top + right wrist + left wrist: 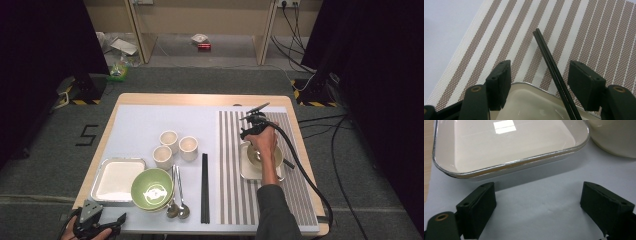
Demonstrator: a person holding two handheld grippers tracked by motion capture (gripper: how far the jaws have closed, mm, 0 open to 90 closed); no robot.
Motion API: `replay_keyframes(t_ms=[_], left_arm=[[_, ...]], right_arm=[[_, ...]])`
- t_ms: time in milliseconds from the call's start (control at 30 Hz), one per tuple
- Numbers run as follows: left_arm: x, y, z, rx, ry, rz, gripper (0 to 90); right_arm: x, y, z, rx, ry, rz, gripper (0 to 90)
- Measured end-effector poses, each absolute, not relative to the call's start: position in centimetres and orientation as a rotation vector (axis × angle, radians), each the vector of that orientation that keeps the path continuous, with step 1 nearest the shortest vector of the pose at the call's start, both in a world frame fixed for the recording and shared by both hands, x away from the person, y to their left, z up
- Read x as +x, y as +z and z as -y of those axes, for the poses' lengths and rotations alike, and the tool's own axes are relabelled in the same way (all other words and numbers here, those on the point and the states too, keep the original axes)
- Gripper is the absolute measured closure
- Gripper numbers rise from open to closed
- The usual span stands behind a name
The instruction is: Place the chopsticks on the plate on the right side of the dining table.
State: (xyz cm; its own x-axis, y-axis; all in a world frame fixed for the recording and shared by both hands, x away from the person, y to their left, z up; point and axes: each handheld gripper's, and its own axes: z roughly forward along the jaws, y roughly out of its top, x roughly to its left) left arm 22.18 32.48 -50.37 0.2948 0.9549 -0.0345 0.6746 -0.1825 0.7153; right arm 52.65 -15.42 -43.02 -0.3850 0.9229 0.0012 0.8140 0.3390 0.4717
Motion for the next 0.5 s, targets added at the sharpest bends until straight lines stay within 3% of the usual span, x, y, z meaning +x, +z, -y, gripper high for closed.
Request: replay_keyframes(t_ms=[500], left_arm=[[22.15,-50.4,-32.5,1.934,0.573,-1.448,11.9]], right_arm=[[52.92,-43.94,14.98,1.594,0.557,-2.36,35.5]])
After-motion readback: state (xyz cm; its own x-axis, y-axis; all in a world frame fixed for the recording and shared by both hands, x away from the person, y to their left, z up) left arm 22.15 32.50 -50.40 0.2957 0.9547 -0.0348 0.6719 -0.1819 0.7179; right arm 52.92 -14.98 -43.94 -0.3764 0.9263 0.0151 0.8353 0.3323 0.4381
